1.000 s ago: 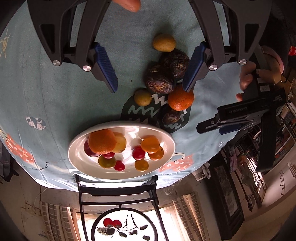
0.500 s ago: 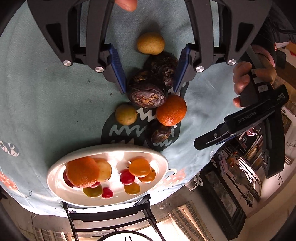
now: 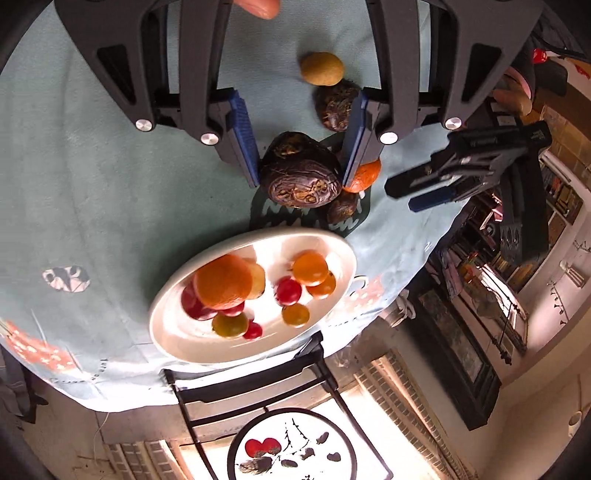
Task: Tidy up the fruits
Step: 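Grasp a dark passion fruit with the right gripper while the left gripper grasps an orange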
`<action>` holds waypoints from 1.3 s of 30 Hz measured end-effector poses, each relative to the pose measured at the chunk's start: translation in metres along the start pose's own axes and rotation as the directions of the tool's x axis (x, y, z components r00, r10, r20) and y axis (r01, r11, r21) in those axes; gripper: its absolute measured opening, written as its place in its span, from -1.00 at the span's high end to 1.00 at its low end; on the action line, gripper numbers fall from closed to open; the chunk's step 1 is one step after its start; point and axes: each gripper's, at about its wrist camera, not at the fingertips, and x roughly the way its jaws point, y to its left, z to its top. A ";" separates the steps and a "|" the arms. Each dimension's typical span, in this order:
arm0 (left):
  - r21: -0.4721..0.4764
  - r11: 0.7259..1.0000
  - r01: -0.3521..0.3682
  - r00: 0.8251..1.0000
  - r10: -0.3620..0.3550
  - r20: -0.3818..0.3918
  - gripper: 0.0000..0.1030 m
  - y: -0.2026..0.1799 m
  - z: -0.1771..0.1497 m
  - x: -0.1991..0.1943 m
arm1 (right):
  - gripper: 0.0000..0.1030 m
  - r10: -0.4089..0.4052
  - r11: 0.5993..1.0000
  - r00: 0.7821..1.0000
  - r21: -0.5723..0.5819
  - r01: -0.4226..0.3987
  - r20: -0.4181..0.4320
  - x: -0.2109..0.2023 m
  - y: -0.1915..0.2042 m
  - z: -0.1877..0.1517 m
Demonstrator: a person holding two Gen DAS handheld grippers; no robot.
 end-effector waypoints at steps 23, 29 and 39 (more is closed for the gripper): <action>0.057 0.994 0.098 0.992 -0.092 -0.091 0.11 -0.026 -0.013 0.031 | 0.14 -0.026 1.000 1.000 0.004 0.026 -0.011 0.002 -0.002 -0.001; 0.079 0.993 0.083 0.994 -0.077 -0.084 0.13 -0.029 -0.015 0.030 | 0.14 -0.032 0.999 0.999 -0.006 0.031 -0.010 0.002 -0.001 -0.001; 0.036 0.989 0.145 0.989 -0.144 -0.025 0.13 -0.020 -0.015 0.004 | 0.14 0.075 0.996 0.997 -0.053 -0.074 0.029 -0.004 0.013 -0.001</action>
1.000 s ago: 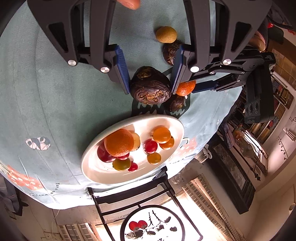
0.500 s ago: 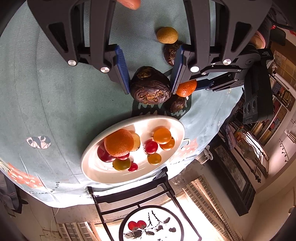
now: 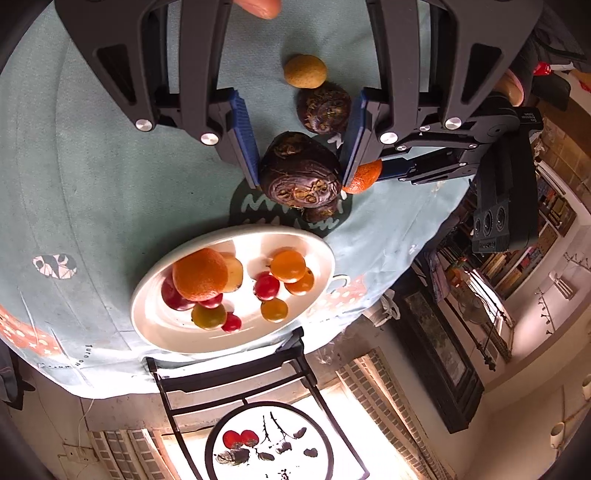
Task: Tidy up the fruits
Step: 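Grasp a dark passion fruit with the right gripper while the left gripper grasps an orange, then carry the passion fruit and orange onto the white plate and open both grippers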
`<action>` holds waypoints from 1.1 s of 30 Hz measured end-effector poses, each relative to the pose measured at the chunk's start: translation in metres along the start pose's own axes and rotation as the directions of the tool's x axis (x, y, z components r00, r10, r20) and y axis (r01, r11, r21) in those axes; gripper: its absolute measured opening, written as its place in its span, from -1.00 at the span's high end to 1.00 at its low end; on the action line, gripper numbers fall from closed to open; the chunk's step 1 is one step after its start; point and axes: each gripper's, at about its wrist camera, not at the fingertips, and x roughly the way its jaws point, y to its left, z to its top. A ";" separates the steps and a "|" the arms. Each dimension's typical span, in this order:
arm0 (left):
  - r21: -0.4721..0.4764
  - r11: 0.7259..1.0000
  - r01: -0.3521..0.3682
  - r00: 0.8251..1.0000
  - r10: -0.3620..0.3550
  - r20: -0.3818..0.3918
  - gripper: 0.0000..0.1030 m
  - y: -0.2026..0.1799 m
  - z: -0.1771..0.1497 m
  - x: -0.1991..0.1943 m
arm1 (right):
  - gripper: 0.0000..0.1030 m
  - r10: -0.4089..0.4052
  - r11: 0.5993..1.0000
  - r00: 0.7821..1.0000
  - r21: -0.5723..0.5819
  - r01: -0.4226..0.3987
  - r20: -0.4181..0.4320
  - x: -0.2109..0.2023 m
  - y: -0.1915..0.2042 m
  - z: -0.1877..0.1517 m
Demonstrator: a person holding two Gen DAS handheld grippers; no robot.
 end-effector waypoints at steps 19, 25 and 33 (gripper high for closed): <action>-0.033 0.982 -0.188 0.972 0.191 0.134 0.14 0.023 0.139 0.055 | 0.14 -0.221 0.975 0.958 0.059 0.214 0.183 0.053 -0.050 0.095; -0.075 0.966 -0.248 0.954 0.257 0.153 -0.68 0.029 0.150 0.058 | -0.16 -0.216 0.976 0.963 0.036 0.213 0.163 0.063 -0.054 0.102; -0.076 0.958 -0.276 0.940 0.286 0.186 -0.93 0.017 0.115 0.007 | -0.31 -0.198 0.980 0.970 0.013 0.198 0.138 0.038 -0.031 0.088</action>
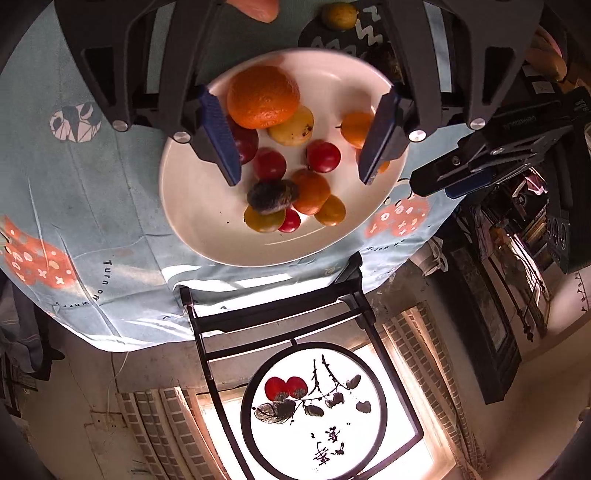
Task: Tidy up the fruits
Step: 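Carry the passion fruit and orange onto the white plate and open both grippers, then grasp a small yellow fruit with the right gripper while the left gripper grasps a passion fruit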
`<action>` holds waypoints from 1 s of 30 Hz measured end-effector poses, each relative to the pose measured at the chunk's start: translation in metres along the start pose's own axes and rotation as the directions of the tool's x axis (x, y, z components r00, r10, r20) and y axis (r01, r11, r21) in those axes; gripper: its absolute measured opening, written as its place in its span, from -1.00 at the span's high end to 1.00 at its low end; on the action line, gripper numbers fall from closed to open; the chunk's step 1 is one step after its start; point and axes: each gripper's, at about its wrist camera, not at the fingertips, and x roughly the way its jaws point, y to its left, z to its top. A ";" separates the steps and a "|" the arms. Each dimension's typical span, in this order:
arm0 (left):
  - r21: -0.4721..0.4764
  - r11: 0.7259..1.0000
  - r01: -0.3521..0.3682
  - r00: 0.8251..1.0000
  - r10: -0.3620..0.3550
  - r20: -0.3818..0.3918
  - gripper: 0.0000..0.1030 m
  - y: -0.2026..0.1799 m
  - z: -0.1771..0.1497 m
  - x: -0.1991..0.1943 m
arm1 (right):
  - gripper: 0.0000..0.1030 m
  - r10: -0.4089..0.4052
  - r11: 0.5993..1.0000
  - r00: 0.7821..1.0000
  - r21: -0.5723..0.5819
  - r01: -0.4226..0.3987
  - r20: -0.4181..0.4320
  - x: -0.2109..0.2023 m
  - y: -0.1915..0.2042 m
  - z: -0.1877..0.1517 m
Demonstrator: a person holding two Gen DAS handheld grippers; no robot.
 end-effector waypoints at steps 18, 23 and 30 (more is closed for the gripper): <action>0.022 0.995 -0.098 0.993 0.099 -0.063 -0.93 0.032 -0.098 -0.045 | -0.31 0.004 0.958 0.984 -0.280 -0.055 -0.179 -0.067 0.052 -0.109; -0.005 0.998 -0.068 0.994 0.067 -0.091 -0.93 0.035 -0.097 -0.042 | -0.12 -0.055 0.924 0.963 -0.380 -0.051 -0.262 -0.067 0.062 -0.129; 0.001 0.998 -0.065 0.995 0.064 -0.079 -0.93 0.032 -0.096 -0.045 | 0.08 -0.074 0.896 0.958 -0.441 -0.058 -0.276 -0.063 0.075 -0.138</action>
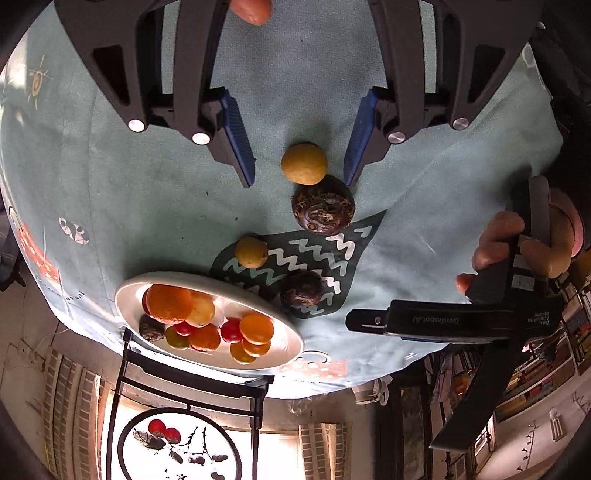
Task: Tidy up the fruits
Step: 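Grasp a small yellow fruit with the right gripper while the left gripper grasps a passion fruit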
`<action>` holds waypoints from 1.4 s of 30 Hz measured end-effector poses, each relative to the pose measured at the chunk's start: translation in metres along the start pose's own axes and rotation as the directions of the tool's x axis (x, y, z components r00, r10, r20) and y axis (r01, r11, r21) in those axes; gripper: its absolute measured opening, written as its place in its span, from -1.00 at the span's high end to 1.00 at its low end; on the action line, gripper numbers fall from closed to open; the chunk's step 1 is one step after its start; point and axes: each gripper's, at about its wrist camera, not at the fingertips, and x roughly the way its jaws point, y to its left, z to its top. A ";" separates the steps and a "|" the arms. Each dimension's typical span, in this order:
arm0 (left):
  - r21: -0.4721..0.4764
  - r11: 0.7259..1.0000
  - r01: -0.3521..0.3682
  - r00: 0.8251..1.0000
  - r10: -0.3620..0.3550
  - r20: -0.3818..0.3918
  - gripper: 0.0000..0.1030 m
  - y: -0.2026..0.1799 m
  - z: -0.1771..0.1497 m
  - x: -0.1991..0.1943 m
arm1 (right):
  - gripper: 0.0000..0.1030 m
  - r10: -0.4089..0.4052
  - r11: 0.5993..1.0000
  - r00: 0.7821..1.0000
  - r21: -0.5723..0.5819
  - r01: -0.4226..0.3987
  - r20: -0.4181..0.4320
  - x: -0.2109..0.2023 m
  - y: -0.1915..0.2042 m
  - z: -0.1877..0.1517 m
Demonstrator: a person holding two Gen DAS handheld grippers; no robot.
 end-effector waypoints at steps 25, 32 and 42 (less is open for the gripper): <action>0.228 0.933 0.278 0.961 -0.269 -0.070 -0.78 -0.055 -0.019 -0.007 | 0.45 -0.039 0.937 0.993 0.348 -0.002 0.112 -0.024 -0.064 -0.013; 0.385 0.852 0.354 0.934 -0.307 -0.181 -0.06 -0.093 -0.043 0.001 | 0.45 -0.049 0.959 0.993 0.281 0.017 0.106 -0.023 -0.051 -0.009; 0.387 0.848 0.363 0.928 -0.290 -0.235 -0.05 -0.098 -0.045 0.013 | 0.45 -0.034 0.956 0.995 0.293 0.003 0.099 -0.021 -0.054 -0.010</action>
